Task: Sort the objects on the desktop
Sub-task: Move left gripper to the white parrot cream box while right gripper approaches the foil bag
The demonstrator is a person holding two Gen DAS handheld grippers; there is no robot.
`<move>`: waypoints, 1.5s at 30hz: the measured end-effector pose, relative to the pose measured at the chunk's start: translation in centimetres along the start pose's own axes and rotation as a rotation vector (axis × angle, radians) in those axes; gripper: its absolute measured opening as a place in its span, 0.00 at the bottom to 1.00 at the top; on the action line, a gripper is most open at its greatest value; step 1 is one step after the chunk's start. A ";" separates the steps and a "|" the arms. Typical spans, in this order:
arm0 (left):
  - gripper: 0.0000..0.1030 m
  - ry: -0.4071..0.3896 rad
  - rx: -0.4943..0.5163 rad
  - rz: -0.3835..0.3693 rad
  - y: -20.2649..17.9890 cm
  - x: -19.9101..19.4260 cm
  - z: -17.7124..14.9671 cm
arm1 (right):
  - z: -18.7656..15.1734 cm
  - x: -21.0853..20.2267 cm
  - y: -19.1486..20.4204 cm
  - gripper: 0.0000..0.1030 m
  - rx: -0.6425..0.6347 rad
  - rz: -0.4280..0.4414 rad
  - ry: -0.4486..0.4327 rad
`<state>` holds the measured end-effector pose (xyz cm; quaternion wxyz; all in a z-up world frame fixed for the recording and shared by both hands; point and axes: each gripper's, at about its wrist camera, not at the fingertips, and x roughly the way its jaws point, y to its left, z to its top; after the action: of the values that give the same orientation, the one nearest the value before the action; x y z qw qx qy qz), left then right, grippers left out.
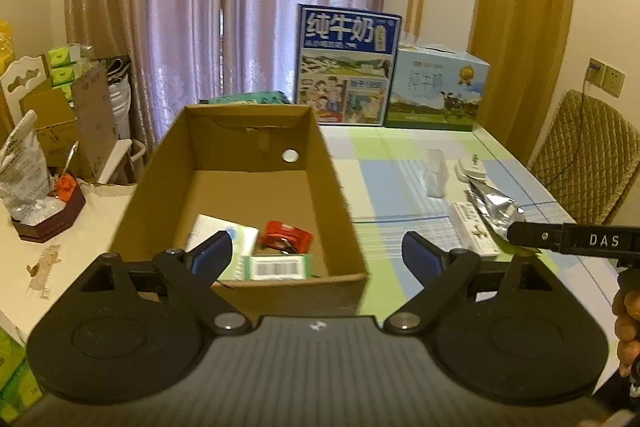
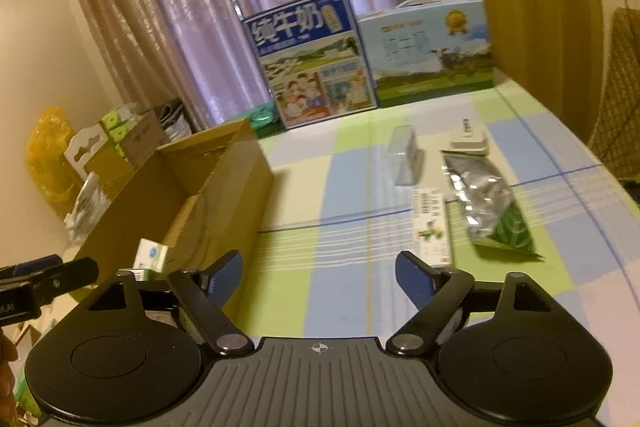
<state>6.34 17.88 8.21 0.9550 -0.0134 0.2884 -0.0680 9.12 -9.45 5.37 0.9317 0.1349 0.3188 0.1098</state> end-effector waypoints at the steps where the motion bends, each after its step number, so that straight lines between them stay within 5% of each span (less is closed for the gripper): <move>1: 0.88 0.001 0.000 -0.004 -0.4 0.0 0.0 | 0.0 -0.3 -0.5 0.82 0.006 -0.007 -0.002; 9: 0.98 0.000 0.031 -0.047 -4.9 -0.1 -0.7 | -0.7 -2.5 -4.8 0.92 0.061 -0.072 -0.011; 25: 0.98 0.073 0.110 -0.159 -13.0 3.6 -2.0 | -1.4 -5.7 -13.2 0.94 0.181 -0.190 -0.036; 45: 0.92 0.160 0.226 -0.212 -18.2 11.3 -2.2 | -1.4 -3.2 -17.3 0.94 0.225 -0.223 0.010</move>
<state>12.19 -1.68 1.32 0.9119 0.0691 0.3510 -0.2012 7.78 -26.35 0.57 0.9155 0.2017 0.3468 -0.0301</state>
